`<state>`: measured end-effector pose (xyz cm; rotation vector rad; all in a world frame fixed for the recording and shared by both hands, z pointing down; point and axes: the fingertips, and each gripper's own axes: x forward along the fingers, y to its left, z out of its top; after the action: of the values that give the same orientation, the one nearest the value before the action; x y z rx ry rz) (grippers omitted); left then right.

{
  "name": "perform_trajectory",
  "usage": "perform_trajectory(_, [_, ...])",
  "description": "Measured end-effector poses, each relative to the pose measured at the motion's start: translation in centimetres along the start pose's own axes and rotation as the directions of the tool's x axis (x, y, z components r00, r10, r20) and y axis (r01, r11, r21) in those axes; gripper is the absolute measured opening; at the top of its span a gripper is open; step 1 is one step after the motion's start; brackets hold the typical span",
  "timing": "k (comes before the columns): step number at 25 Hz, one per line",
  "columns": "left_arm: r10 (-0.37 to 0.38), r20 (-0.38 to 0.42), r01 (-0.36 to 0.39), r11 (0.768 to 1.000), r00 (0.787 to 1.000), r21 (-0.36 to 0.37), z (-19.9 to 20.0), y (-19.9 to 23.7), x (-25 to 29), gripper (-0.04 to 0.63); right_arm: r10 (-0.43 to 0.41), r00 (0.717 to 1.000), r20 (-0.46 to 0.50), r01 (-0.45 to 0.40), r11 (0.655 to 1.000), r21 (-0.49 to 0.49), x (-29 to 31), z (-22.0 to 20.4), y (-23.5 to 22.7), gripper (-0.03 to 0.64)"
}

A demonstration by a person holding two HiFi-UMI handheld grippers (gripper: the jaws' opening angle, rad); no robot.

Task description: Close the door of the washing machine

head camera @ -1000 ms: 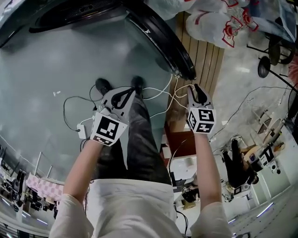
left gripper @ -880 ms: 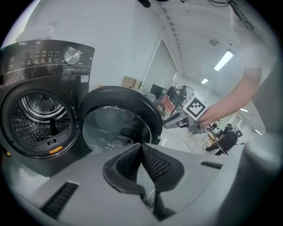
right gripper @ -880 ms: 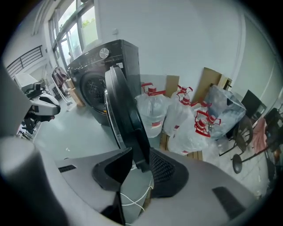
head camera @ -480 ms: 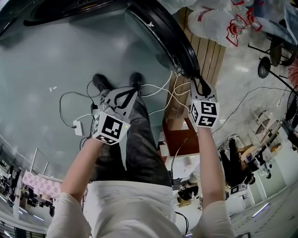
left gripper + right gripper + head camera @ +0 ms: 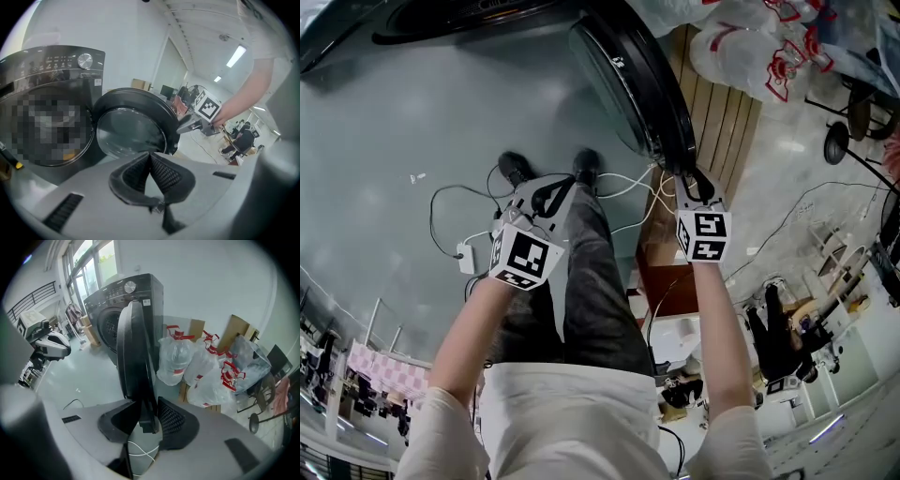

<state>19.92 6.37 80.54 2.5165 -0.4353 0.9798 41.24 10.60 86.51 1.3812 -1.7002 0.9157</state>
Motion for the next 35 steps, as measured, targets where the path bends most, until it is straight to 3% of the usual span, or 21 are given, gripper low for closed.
perform_trajectory(8, [0.004, -0.004, -0.005, 0.999, 1.000, -0.041, -2.5, 1.7, -3.6, 0.009, 0.028, 0.998, -0.052, -0.029, 1.000, -0.005, 0.3, -0.9, 6.2, 0.126])
perform_trajectory(15, [0.029, -0.004, -0.029, 0.997, 1.000, -0.069, -5.1, 4.1, -7.0, 0.009, 0.109, 0.990, -0.090, -0.114, 0.992, -0.054, 1.5, -0.9, 12.7, 0.124])
perform_trajectory(22, [0.089, -0.002, -0.089, 0.987, 0.996, -0.132, -7.6, 7.1, -10.6, 0.009, 0.213, 0.971, -0.109, -0.219, 0.975, -0.046, 2.7, 0.8, 20.4, 0.160])
perform_trajectory(29, [0.136, -0.003, -0.133, 0.968, 0.991, -0.215, -10.5, 9.4, -12.8, 0.009, 0.288, 0.950, -0.120, -0.288, 0.957, 0.022, 4.5, 3.0, 26.7, 0.178])
perform_trajectory(35, [0.163, 0.018, -0.152, 0.954, 0.987, -0.259, -11.3, 11.3, -14.7, 0.009, 0.335, 0.932, -0.137, -0.338, 0.941, -0.005, 5.4, 5.6, 31.1, 0.179])
